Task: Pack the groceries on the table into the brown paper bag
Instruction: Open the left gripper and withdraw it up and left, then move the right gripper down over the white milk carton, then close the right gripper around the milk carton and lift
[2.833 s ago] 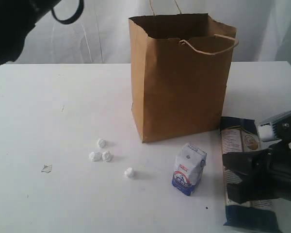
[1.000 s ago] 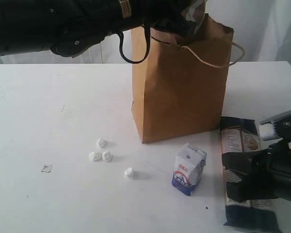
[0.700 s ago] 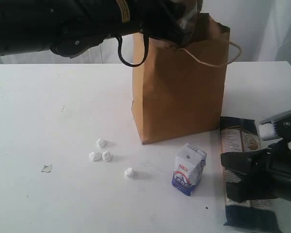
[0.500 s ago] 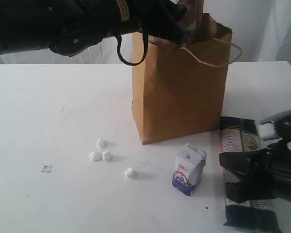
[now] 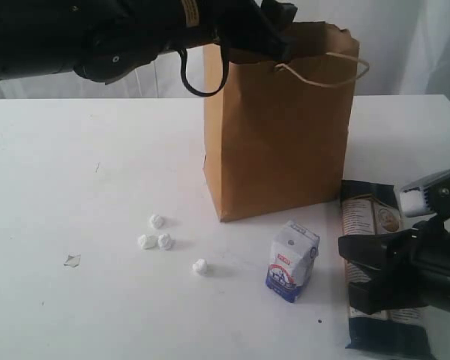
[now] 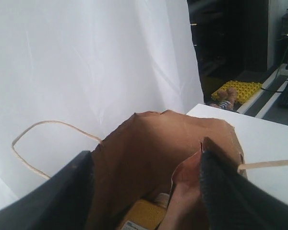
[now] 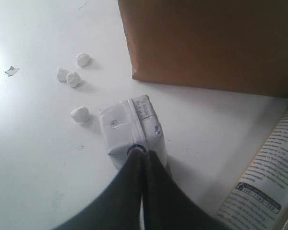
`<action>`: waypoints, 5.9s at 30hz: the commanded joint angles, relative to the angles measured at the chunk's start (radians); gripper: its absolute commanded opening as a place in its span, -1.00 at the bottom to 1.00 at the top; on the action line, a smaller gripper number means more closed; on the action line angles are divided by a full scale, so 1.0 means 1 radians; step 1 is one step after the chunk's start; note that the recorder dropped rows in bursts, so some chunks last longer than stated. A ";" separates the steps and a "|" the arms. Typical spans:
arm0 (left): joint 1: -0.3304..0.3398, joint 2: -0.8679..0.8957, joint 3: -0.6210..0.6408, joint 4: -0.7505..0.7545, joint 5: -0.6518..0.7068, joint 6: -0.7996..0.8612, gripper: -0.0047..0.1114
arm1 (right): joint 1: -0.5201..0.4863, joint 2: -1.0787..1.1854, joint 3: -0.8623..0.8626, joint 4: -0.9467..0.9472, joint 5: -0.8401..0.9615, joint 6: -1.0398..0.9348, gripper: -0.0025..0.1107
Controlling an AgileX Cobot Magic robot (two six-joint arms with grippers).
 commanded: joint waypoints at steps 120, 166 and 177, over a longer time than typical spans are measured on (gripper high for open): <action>0.661 -1.724 1.473 -0.146 0.640 -0.322 -0.92 | 0.109 0.222 -0.330 2.336 1.025 -2.849 0.29; 0.661 -1.724 1.473 -0.297 0.543 -0.324 -0.92 | 0.139 0.443 -0.330 2.643 0.944 -3.054 -0.29; 0.661 -1.724 1.473 -0.297 0.543 -0.324 -0.92 | 0.139 0.430 -0.330 2.643 0.944 -3.054 -0.41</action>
